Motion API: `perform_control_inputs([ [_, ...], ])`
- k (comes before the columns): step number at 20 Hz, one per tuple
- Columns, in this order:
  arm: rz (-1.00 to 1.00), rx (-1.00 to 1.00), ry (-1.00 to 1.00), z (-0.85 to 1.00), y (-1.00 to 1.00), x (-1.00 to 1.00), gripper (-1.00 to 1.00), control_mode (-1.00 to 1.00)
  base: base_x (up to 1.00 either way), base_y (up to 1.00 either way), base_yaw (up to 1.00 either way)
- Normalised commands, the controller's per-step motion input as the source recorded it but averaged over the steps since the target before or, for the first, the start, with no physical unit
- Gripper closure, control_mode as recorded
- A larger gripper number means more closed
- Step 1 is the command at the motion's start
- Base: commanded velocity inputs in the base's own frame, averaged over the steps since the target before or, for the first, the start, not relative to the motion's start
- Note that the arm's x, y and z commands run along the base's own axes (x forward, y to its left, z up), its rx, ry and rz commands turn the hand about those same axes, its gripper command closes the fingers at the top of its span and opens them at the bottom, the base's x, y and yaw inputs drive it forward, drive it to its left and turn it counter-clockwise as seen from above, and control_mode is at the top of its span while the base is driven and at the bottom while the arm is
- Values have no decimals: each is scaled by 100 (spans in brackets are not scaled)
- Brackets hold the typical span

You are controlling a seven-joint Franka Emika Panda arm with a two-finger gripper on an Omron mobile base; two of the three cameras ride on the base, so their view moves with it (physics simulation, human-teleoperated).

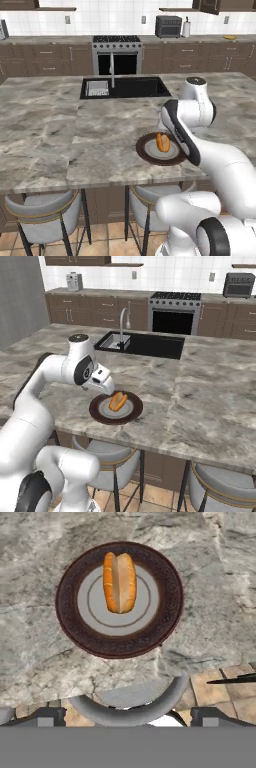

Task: Move the hot dog bun to the plate on the dining table and place the condiment next to that plate. Then navigate to the fridge and take the sausage and place it on the plate as well.

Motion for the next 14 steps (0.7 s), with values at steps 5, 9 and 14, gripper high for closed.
perform_control_inputs([
  [5,0,-3,-9,58,1,-87,-100,-100,0,0,0],
  [9,0,-1,-7,67,1,-66,-100,-100,0,0,0],
  [14,-4,0,-11,38,-3,-52,-100,-100,0,0,0],
])
